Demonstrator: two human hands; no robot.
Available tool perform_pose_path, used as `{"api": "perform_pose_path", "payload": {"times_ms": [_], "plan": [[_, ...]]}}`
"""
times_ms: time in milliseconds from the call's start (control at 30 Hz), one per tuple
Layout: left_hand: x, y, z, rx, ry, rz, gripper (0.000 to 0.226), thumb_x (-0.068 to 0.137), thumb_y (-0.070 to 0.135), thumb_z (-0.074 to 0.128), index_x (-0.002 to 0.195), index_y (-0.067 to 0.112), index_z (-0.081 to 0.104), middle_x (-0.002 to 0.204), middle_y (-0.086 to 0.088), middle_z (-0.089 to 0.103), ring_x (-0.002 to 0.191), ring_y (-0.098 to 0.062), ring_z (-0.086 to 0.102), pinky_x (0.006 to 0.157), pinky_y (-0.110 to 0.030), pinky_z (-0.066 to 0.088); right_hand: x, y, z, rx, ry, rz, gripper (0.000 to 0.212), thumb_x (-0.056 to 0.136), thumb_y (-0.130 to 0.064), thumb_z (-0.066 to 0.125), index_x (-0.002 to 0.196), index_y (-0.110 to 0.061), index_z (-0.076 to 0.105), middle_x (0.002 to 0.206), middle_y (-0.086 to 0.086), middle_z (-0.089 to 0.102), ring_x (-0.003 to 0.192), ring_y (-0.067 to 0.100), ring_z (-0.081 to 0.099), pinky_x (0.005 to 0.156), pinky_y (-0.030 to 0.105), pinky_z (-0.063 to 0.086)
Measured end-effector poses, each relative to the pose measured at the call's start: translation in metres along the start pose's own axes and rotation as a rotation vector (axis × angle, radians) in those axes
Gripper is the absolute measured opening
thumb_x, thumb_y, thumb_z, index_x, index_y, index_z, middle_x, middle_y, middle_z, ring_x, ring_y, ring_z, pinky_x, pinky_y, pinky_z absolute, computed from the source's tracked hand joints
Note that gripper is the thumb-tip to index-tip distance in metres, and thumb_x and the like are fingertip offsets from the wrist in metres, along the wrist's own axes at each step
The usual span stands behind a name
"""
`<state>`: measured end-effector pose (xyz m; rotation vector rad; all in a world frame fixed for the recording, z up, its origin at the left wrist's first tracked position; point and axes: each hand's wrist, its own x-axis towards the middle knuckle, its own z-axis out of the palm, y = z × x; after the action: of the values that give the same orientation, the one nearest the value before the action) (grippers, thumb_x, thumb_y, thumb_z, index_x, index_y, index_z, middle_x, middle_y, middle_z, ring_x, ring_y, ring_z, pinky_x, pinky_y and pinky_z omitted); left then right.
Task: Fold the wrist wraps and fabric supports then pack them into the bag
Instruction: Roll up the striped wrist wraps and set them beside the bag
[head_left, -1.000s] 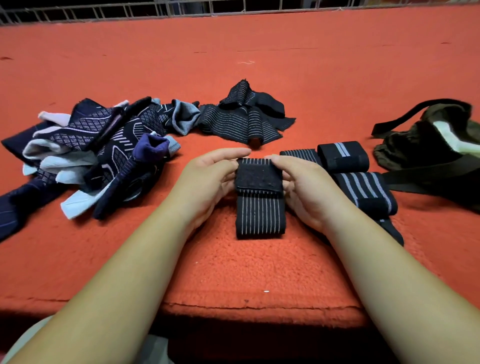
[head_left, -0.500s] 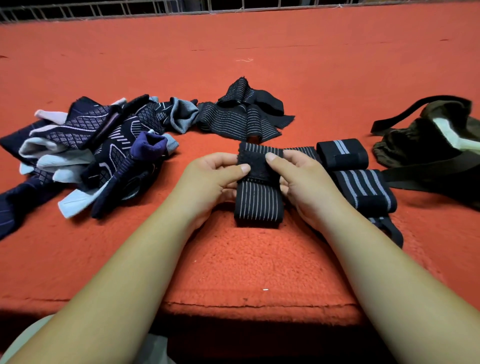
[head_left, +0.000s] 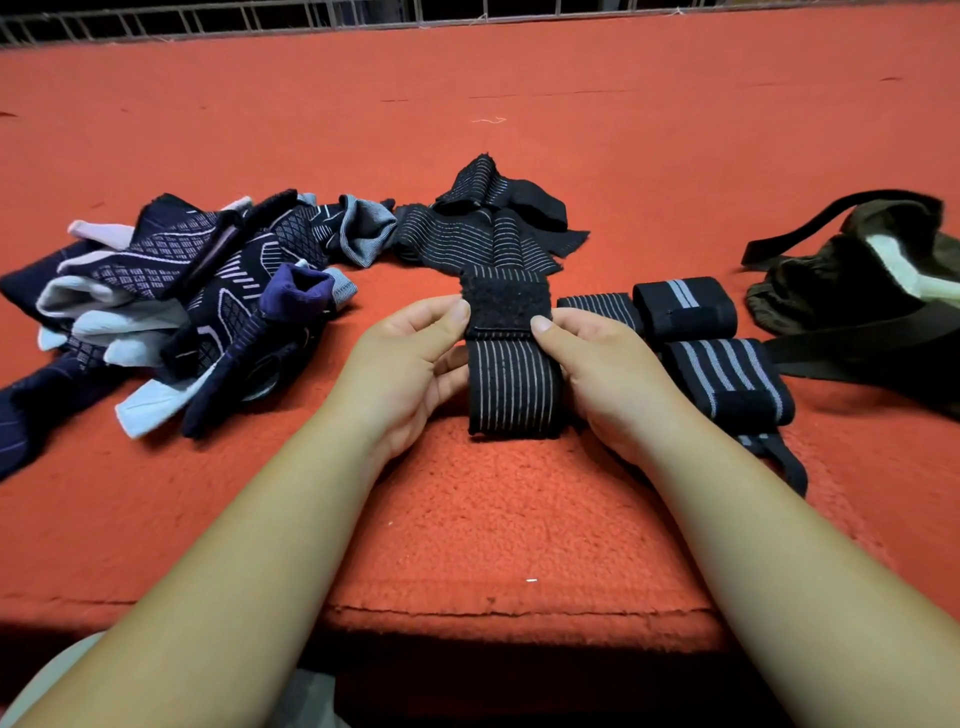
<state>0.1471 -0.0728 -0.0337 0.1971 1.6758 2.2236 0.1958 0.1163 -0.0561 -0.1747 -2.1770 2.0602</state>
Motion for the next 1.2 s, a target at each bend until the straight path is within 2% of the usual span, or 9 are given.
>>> {"api": "perform_pose_path", "payload": {"times_ms": [100,233,333,433,533,767,933,1067,1200], "plan": [[-0.002,0.003,0.002,0.005,-0.022,0.003,0.025,0.108,0.020,0.061,0.126,0.007,0.072,0.107,-0.005,0.080,0.077,-0.008,0.074,0.072,-0.024,0.061,0.000,0.000,0.000,0.023,0.038,-0.028,0.019,0.107,-0.028,0.063,0.116,-0.018,0.077,0.107,0.004,0.082,0.098,0.019,0.075,0.095,0.048,0.057],[-0.002,0.001,0.002,0.059,-0.032,0.046,0.025,0.101,0.003,0.066,0.125,0.007,0.071,0.116,-0.015,0.079,0.091,-0.019,0.078,0.083,-0.032,0.064,0.000,-0.001,-0.001,0.070,0.052,-0.030,0.022,0.101,-0.032,0.068,0.118,-0.025,0.078,0.114,0.005,0.081,0.110,0.028,0.076,0.105,0.056,0.056],[0.001,-0.001,0.001,0.061,-0.002,0.074,0.031,0.099,-0.008,0.062,0.127,0.004,0.071,0.125,-0.018,0.076,0.106,-0.024,0.076,0.094,-0.034,0.063,0.002,-0.004,0.002,0.123,0.060,0.011,0.024,0.102,-0.038,0.062,0.116,-0.026,0.078,0.108,-0.001,0.081,0.097,0.023,0.076,0.093,0.049,0.059],[0.001,0.000,0.004,0.051,0.034,0.061,0.033,0.098,-0.015,0.053,0.118,0.000,0.074,0.107,-0.012,0.081,0.095,-0.016,0.078,0.082,-0.024,0.063,0.001,-0.012,0.005,0.292,0.074,0.090,0.037,0.112,-0.043,0.049,0.110,-0.019,0.077,0.085,0.001,0.074,0.073,0.015,0.070,0.070,0.035,0.058],[0.000,0.003,0.004,0.034,0.062,0.042,0.032,0.096,-0.015,0.049,0.111,-0.006,0.076,0.100,-0.014,0.081,0.086,-0.013,0.077,0.075,-0.019,0.060,0.000,-0.016,0.003,0.320,0.036,0.128,0.048,0.111,-0.049,0.050,0.118,-0.009,0.075,0.093,0.006,0.077,0.078,0.017,0.073,0.072,0.033,0.059],[-0.003,0.005,0.008,-0.049,0.022,0.049,0.028,0.100,-0.005,0.061,0.127,-0.005,0.070,0.094,-0.011,0.079,0.074,-0.013,0.073,0.071,-0.021,0.059,0.000,-0.009,0.002,0.296,0.056,0.042,0.020,0.103,-0.014,0.069,0.122,-0.011,0.075,0.099,0.004,0.077,0.087,0.017,0.071,0.078,0.037,0.056],[-0.004,0.001,0.005,0.095,-0.077,-0.031,0.031,0.098,0.005,0.069,0.130,0.008,0.068,0.115,-0.014,0.078,0.095,-0.025,0.076,0.081,-0.039,0.064,0.000,-0.007,-0.001,0.209,0.066,-0.059,0.022,0.103,-0.009,0.069,0.123,-0.017,0.072,0.087,-0.006,0.077,0.084,0.013,0.073,0.077,0.035,0.058],[-0.006,-0.003,0.007,0.161,-0.086,-0.056,0.020,0.101,0.002,0.066,0.120,0.007,0.070,0.099,-0.010,0.079,0.085,-0.023,0.077,0.068,-0.033,0.065,-0.003,-0.009,0.001,0.205,0.079,-0.015,0.019,0.104,-0.018,0.069,0.122,-0.015,0.072,0.096,0.001,0.079,0.086,0.018,0.076,0.067,0.033,0.059],[-0.002,-0.004,0.004,0.090,-0.021,-0.002,0.023,0.099,-0.003,0.067,0.118,0.010,0.068,0.090,-0.006,0.078,0.084,-0.021,0.077,0.075,-0.033,0.066,-0.005,-0.016,0.005,0.174,0.065,0.115,0.040,0.109,-0.046,0.056,0.119,-0.010,0.073,0.094,0.008,0.080,0.078,0.025,0.075,0.059,0.035,0.059]]}}
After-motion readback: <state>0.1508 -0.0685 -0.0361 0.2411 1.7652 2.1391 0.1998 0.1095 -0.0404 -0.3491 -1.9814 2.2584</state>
